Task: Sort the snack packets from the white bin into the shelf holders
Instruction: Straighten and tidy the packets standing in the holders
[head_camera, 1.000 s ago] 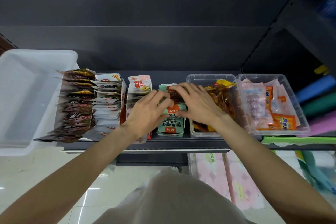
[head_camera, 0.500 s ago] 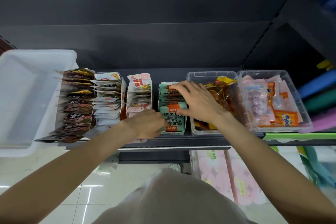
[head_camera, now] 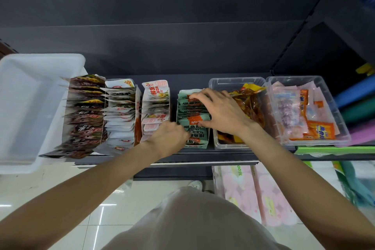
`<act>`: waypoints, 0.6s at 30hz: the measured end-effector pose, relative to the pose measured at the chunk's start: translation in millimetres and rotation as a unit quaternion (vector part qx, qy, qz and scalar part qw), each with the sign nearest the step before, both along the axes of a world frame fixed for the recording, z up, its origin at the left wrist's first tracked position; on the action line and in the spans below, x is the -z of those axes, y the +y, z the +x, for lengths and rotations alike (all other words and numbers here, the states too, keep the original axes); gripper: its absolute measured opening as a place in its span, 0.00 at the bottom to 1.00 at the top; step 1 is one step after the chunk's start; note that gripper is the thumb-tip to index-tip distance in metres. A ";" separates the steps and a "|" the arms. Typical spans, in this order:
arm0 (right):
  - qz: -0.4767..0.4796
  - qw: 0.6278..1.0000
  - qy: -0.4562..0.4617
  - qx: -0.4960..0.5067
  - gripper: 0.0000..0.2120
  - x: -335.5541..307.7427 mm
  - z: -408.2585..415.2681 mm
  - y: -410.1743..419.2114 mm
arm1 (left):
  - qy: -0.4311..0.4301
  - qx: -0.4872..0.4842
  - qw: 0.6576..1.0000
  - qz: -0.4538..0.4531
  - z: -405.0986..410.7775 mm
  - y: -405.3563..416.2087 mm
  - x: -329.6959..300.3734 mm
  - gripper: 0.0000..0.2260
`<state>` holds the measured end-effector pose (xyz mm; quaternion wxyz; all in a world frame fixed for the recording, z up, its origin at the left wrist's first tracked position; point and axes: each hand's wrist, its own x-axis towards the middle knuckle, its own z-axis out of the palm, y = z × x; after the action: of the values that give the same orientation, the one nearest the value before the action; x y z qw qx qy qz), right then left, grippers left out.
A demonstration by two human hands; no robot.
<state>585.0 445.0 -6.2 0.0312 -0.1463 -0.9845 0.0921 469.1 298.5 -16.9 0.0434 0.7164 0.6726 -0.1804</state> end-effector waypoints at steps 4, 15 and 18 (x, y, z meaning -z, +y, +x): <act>0.000 1.000 -0.001 0.001 0.37 -0.8 0.1 1.6 | -0.018 -0.021 0.999 0.020 0.7 1.3 4.1 0.10; 0.001 1.000 0.003 0.000 0.37 0.5 -2.5 2.4 | 0.022 -0.034 0.999 -0.023 2.6 13.1 3.0 0.13; 0.006 1.000 -0.003 0.000 0.38 2.0 -2.3 3.5 | 0.037 0.006 0.998 -0.040 8.9 8.7 3.1 0.06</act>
<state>582.7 448.6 -8.2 0.0287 -0.1465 -0.9851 0.0853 478.0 307.1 -20.0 0.0457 0.7109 0.6616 -0.2341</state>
